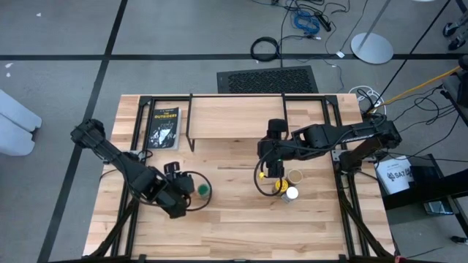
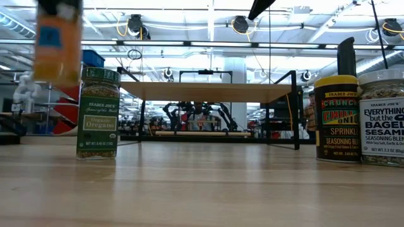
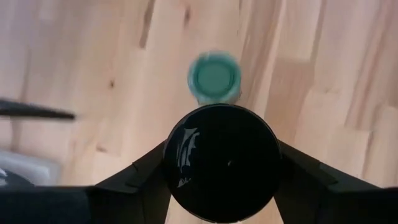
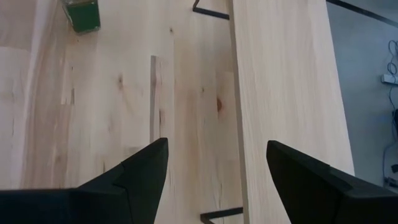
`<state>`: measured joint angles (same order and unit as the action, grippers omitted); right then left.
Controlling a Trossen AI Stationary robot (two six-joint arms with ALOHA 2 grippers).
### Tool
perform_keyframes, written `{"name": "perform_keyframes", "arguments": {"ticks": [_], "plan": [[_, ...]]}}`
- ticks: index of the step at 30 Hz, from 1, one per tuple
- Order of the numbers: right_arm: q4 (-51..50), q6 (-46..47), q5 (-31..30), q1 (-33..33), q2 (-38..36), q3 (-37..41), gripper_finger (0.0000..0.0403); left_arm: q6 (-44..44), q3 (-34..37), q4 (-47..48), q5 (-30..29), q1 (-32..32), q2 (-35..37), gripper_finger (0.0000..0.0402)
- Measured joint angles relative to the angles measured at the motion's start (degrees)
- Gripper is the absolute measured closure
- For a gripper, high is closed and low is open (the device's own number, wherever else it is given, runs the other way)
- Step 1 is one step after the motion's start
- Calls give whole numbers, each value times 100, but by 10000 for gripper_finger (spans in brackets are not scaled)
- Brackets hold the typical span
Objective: Shelf spices
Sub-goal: Put the black seasoning bottle on the shelf
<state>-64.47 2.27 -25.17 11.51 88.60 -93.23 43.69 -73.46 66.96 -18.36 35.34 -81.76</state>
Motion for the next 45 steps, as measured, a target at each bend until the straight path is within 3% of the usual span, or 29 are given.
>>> {"name": "perform_keyframes", "arguments": {"ticks": [14,29,45], "plan": [[-229,11,-2,0,0,0,142,-1404,-1671,855,-167,-807,7,175],[-225,8,2,22,2,2,142,-3279,-2947,1497,-83,-2045,4,175],[-111,6,2,22,2,2,142,-5280,-3433,1676,750,-3468,4,175]]}}
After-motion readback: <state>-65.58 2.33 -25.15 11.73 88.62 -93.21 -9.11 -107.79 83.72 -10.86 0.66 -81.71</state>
